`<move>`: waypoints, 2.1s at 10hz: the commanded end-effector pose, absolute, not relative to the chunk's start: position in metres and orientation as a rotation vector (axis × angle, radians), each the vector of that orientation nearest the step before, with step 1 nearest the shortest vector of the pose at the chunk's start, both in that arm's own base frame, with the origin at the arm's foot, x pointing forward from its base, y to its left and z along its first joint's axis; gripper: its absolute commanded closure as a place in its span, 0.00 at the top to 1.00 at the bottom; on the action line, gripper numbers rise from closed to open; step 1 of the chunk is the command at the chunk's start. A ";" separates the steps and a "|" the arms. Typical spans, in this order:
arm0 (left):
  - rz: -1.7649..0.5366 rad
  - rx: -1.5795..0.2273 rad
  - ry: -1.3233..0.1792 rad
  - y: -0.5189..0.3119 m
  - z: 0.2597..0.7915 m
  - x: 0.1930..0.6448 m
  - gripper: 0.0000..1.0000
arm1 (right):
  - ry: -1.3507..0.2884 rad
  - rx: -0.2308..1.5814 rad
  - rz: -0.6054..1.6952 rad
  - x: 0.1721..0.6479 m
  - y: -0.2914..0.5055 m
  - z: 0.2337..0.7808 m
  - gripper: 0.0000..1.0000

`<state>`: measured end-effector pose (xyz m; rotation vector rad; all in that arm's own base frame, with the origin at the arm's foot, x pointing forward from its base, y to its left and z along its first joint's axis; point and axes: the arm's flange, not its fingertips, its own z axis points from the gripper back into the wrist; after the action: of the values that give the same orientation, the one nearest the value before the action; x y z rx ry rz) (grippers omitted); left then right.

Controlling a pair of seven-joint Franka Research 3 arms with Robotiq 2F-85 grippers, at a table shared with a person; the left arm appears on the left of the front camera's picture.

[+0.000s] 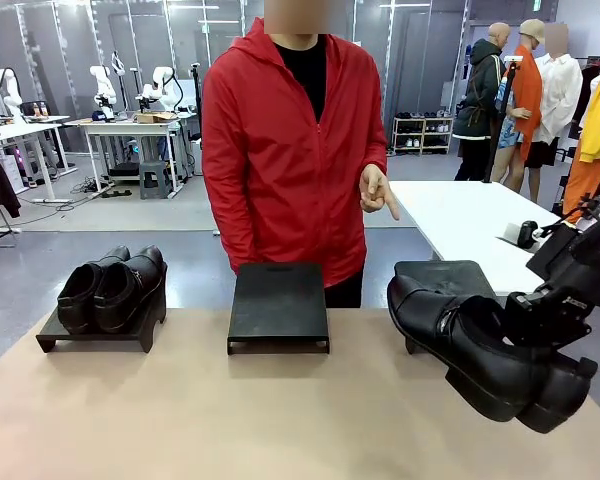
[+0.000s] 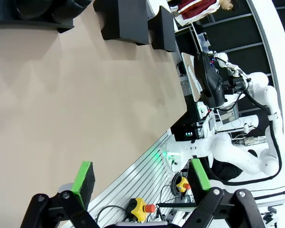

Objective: Place the shoes on the stand as instructed by the person.
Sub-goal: Pick up another pair of Shoes and place it on the Shoes Stand indicated by the person.

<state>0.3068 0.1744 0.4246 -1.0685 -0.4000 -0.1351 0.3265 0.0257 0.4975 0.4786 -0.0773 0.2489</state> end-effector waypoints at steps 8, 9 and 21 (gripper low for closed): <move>-0.157 -1.070 -0.400 0.174 0.424 0.303 1.00 | -0.325 0.216 0.115 0.502 0.039 0.521 0.09; -0.157 -1.070 -0.400 0.174 0.424 0.303 1.00 | -0.356 0.184 0.088 0.517 0.036 0.516 0.09; -0.157 -1.070 -0.400 0.174 0.424 0.303 1.00 | -0.467 0.107 0.033 0.592 0.023 0.439 0.09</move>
<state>0.3066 0.1745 0.4248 -1.0683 -0.4004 -0.1350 0.5824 0.0190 0.4322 0.1237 -0.4201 0.0522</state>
